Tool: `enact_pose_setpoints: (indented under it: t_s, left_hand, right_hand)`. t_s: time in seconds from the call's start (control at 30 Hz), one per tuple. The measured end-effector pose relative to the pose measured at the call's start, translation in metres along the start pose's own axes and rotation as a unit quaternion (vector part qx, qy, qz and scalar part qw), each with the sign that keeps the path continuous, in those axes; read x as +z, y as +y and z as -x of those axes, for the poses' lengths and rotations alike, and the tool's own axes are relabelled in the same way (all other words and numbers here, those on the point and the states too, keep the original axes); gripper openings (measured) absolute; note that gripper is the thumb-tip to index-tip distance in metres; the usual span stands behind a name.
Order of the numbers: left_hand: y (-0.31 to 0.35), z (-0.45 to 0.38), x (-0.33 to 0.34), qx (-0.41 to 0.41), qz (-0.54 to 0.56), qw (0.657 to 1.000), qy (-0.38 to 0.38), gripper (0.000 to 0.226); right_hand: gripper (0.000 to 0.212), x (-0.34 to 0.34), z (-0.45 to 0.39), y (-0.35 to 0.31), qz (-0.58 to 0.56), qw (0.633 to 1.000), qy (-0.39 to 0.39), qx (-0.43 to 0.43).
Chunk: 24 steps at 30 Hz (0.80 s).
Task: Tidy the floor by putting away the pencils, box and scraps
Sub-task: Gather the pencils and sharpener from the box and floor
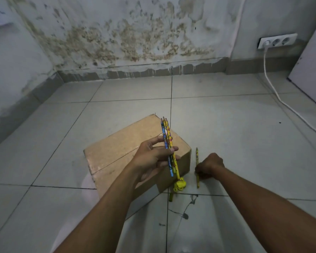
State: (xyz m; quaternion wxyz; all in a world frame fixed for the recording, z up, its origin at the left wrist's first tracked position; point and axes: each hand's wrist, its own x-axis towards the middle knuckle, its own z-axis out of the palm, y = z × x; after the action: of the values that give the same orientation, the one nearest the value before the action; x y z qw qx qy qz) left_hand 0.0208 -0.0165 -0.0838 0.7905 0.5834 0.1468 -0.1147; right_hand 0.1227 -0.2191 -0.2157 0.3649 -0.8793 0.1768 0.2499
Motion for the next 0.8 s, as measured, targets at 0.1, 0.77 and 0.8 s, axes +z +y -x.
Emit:
enact_pose_setpoints:
  t_s: [0.1, 0.77, 0.8]
  left_hand:
    - [0.003, 0.004, 0.002, -0.003, 0.001, 1.000, -0.001, 0.038]
    - [0.005, 0.012, 0.022, 0.040, -0.032, 0.997, 0.051, 0.020]
    - [0.005, 0.012, 0.022, 0.040, -0.021, 0.998, 0.054, 0.019]
  right_hand:
    - [0.025, -0.033, 0.001, -0.012, -0.142, 0.989, -0.018, -0.041]
    - [0.023, -0.078, 0.101, -0.071, -0.234, 0.891, -0.243, -0.305]
    - [0.021, -0.077, 0.102, -0.071, -0.234, 0.889, -0.245, -0.308]
